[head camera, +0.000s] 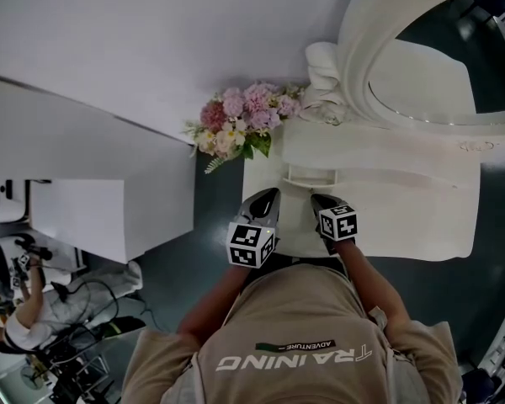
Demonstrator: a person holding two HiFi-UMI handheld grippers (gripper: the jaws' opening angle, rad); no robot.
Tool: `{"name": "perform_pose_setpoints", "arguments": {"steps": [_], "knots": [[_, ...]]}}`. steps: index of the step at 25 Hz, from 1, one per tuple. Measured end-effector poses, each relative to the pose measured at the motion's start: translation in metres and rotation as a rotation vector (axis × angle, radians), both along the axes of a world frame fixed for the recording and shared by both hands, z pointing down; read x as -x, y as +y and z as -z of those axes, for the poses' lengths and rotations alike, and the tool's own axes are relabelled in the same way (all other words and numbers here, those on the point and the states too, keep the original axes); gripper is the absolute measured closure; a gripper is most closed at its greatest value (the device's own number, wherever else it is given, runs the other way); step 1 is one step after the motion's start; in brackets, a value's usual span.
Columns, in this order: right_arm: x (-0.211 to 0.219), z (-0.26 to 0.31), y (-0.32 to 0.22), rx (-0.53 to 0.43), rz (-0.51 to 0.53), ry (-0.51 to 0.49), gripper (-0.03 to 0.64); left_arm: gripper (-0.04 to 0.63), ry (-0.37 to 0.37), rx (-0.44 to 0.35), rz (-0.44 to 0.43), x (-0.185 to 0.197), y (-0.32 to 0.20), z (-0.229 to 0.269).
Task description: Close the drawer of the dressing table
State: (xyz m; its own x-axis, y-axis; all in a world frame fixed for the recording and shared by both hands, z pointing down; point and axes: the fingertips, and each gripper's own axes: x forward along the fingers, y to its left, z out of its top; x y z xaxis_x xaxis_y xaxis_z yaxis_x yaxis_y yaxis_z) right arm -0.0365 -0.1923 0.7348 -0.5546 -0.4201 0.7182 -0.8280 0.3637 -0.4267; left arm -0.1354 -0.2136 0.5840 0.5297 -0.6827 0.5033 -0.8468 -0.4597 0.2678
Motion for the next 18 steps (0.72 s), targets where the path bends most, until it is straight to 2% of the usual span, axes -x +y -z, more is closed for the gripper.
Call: {"name": "perform_pose_setpoints", "arguments": {"steps": [11, 18], "knots": [[0.01, -0.007, -0.004, 0.053, 0.046, -0.06, 0.614, 0.58, -0.006, 0.007, 0.032, 0.005, -0.013, -0.002], [0.009, -0.005, -0.008, 0.034, 0.051, -0.021, 0.614, 0.58, -0.005, 0.007, 0.045, 0.008, -0.013, -0.001]]}}
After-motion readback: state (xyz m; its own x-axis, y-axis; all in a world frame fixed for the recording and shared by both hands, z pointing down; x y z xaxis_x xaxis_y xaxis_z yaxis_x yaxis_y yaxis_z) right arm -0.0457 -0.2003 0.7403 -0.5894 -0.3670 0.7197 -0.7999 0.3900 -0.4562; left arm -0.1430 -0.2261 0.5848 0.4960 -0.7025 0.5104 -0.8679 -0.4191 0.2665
